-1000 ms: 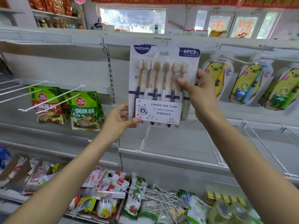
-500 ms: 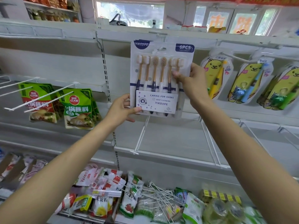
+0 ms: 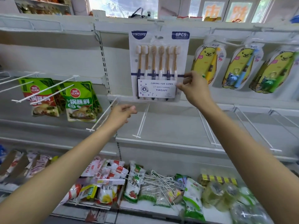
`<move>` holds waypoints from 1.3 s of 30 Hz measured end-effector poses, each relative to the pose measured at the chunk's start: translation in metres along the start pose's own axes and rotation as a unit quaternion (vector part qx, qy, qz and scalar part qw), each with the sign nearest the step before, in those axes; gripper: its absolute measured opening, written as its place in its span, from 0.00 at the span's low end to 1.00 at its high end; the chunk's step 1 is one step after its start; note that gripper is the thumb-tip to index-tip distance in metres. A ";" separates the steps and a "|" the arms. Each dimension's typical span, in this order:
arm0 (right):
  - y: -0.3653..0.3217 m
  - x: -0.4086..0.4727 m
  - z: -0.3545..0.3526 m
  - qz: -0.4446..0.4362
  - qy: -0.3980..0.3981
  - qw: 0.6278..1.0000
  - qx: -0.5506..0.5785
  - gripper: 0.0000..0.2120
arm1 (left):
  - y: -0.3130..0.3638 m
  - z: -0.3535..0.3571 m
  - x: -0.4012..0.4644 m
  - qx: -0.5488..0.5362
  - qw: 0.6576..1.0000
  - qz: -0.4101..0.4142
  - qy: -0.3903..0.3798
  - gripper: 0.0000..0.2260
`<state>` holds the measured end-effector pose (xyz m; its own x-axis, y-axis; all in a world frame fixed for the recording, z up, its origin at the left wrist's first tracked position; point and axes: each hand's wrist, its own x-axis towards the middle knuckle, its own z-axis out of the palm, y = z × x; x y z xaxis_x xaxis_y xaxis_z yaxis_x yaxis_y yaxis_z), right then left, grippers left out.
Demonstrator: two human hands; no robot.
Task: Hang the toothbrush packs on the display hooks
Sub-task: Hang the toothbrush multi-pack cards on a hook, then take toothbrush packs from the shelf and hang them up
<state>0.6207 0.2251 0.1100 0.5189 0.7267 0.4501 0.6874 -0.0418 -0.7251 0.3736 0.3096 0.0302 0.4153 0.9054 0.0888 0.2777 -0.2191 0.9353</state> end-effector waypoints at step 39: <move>0.258 -0.348 -0.516 0.064 0.059 0.907 -0.413 0.27 | 0.226 0.535 -0.236 0.256 0.779 0.539 -0.194 0.25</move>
<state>0.8795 -0.3923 0.0353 0.6389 0.6037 0.4769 0.7385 -0.6550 -0.1602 0.8014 -0.1479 0.0375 0.8489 -0.0611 0.5250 -0.1459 -0.9818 0.1216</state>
